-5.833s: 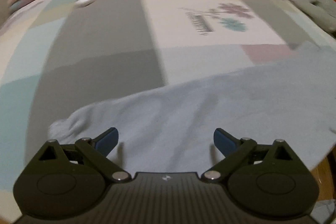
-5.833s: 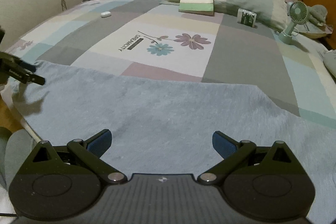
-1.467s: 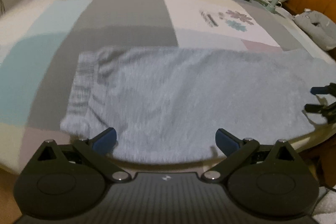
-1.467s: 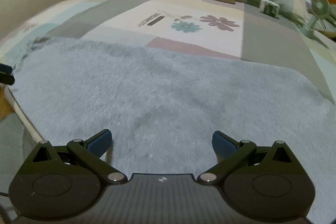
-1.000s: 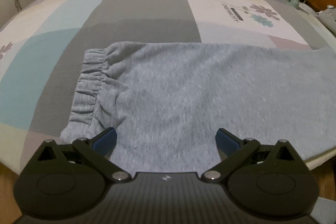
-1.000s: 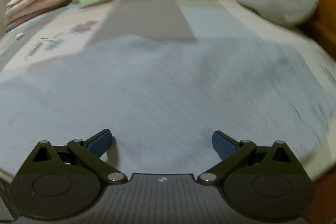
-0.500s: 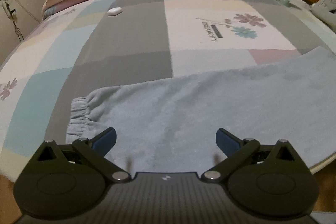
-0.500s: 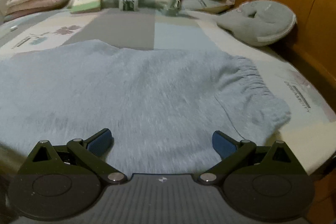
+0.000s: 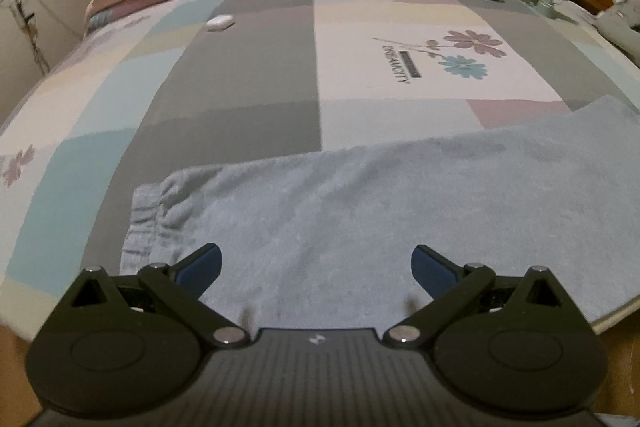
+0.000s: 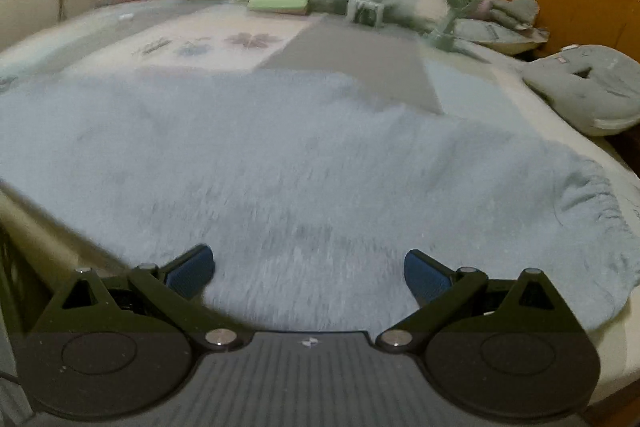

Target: Fold clothes

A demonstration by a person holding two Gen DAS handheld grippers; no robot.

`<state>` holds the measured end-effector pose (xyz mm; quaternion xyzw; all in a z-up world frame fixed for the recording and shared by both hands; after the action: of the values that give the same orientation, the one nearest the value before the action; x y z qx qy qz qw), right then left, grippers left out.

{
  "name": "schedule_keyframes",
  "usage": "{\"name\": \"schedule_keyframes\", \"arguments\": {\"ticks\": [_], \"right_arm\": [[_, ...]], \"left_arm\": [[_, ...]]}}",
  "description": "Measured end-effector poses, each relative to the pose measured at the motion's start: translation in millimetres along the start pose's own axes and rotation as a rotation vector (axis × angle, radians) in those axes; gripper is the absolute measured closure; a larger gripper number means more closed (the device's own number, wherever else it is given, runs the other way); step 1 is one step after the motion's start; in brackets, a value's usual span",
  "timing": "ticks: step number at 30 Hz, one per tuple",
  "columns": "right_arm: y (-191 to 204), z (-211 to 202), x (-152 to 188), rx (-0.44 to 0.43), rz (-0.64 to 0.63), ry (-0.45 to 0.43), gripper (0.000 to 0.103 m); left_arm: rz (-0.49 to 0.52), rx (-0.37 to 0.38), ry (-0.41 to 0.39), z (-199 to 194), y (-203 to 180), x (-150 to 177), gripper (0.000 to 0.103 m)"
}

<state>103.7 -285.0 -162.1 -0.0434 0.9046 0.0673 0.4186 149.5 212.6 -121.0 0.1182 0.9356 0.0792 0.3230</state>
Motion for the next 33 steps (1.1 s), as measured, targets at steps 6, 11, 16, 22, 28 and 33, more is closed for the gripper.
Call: {"name": "schedule_keyframes", "arguments": {"ticks": [6, 11, 16, 22, 28, 33], "right_arm": [[-42, -4, -52, 0.037, 0.059, -0.036, 0.000], [-95, 40, -99, 0.079, 0.181, -0.035, 0.000], [-148, 75, -83, 0.159, 0.248, 0.072, 0.002], [-138, 43, -81, 0.197, 0.283, 0.052, 0.000], [-50, 37, -100, 0.048, 0.170, 0.037, 0.000], [47, 56, -101, -0.133, 0.122, 0.127, 0.000]], "left_arm": [[-0.012, -0.001, 0.019, 11, 9, 10, 0.002], [-0.034, 0.014, 0.024, 21, 12, 13, 0.002], [-0.054, 0.004, 0.037, 28, 23, 22, 0.002], [-0.105, -0.016, 0.083, 40, 46, 43, 0.002], [-0.095, 0.009, 0.066, 36, 45, 54, 0.002], [-0.066, 0.012, 0.059, 23, 44, 55, 0.002]]}}
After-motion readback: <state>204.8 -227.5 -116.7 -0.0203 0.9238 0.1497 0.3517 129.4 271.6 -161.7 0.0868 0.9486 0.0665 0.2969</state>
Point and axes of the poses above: each gripper's, at about its wrist camera, not at the fingertips, and z roughly the way its jaws point, y to its left, x to its underside, the point moved 8 cm from there along z, roughly the way its jaws point, and after that the axes turned 12 degrees about z, right-handed, at the moved point
